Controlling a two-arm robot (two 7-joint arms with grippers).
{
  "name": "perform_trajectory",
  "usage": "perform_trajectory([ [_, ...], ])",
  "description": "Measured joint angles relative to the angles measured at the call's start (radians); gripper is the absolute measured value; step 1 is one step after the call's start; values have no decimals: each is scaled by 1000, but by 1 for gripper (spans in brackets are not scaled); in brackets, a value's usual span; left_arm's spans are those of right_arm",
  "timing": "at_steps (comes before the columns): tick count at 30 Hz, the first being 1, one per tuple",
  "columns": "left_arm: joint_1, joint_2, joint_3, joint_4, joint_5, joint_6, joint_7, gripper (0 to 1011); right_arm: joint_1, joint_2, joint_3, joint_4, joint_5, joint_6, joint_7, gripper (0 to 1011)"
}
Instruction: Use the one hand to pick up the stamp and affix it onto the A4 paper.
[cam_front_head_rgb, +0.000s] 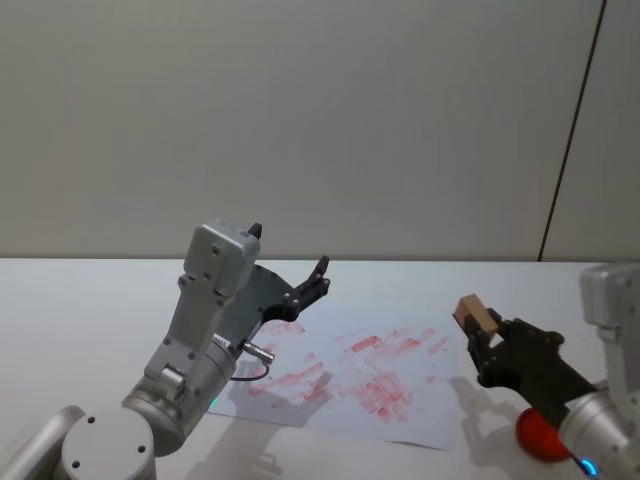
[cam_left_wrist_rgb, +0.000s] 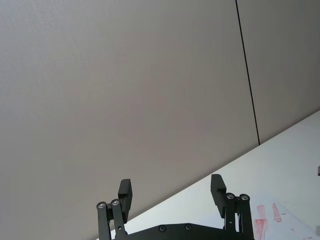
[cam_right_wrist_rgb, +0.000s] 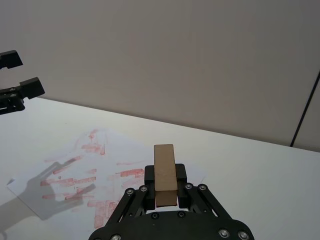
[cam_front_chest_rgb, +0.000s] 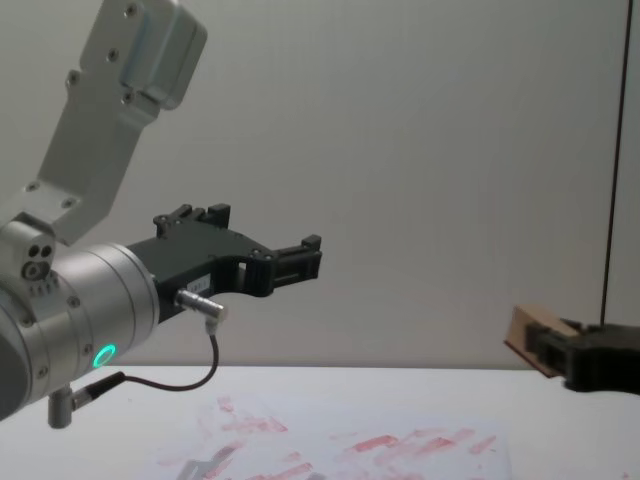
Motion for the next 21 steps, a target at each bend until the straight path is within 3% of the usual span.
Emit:
perform_trajectory([
  [11,0,0,0,0,0,0,0,1003,64,-48,-33,64,-84,56,36,219],
  [21,0,0,0,0,0,0,0,1002,103,-86,-71,140,-187,139,56,219],
])
